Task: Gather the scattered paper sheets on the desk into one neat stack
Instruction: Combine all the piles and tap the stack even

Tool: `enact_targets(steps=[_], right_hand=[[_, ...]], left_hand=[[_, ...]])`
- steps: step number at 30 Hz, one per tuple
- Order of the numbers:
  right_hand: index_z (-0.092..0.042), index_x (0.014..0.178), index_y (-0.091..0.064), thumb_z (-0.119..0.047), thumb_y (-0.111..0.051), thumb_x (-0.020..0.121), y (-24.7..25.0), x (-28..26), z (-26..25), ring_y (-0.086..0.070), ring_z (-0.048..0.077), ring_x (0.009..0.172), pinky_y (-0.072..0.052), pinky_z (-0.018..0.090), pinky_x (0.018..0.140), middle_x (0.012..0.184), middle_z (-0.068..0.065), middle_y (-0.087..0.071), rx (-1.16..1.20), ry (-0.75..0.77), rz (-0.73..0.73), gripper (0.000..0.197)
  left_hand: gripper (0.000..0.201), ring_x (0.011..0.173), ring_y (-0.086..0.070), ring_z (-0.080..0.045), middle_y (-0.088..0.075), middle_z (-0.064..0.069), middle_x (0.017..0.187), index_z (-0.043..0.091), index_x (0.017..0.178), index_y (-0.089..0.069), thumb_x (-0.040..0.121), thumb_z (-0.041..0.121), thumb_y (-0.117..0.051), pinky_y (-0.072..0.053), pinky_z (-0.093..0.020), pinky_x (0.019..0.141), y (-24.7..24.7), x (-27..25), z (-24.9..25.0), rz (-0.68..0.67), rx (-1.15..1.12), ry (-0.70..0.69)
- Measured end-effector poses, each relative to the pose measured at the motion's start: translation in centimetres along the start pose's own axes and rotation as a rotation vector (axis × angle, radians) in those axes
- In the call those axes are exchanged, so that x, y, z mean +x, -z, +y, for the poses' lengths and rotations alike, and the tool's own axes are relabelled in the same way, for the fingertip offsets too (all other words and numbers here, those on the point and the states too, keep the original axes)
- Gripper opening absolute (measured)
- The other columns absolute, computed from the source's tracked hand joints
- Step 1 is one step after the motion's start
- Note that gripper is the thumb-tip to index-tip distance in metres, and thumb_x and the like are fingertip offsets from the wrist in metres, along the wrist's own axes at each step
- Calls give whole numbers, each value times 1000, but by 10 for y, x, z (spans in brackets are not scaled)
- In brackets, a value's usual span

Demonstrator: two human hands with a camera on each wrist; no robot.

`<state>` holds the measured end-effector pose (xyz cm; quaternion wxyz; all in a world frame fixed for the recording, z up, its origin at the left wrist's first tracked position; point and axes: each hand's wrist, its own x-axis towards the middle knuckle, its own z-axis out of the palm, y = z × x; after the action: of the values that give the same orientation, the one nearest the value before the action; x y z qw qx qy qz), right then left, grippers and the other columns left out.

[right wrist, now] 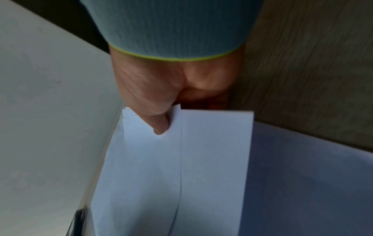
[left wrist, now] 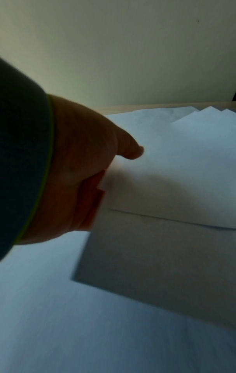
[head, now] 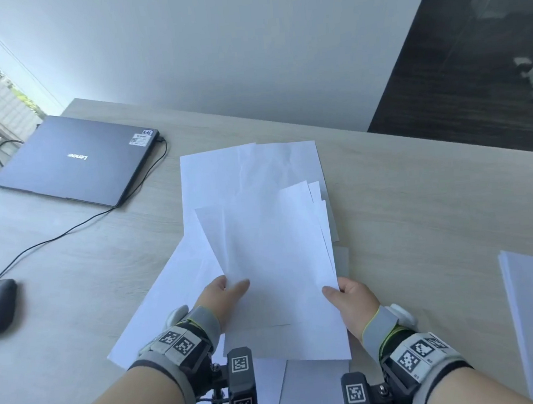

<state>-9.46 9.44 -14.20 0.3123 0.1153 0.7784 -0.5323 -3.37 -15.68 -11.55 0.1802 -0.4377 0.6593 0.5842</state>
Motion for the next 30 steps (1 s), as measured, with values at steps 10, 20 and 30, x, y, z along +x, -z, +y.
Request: enact_targets(steps=[10, 20, 30], right_hand=[[-14, 63, -50, -23, -61, 93, 23, -8, 1, -35, 14, 56, -30, 27, 54, 67, -4, -41, -198, 94, 143, 34], [-20, 88, -65, -27, -64, 90, 15, -13, 1, -61, 24, 74, -51, 35, 73, 81, 2, -68, -48, 26, 144, 7], [-9, 102, -72, -1, -67, 88, 31, -26, -37, -72, 38, 95, -59, 45, 82, 106, 19, -75, 453, 34, -11, 17]], left_hand=[[22, 78, -74, -27, -78, -12, 103, 11, 111, -67, 90, 9, -73, -59, -32, 56, 1, -11, -11, -99, -92, 52], [34, 90, -76, -38, -79, -12, 102, 19, 116, -68, 84, 8, -68, -62, -56, 82, -4, -10, -19, -103, -136, -67], [32, 88, -74, -24, -80, -6, 98, 17, 102, -76, 71, 10, -69, -59, -40, 84, 5, -30, 26, -162, -278, -420]])
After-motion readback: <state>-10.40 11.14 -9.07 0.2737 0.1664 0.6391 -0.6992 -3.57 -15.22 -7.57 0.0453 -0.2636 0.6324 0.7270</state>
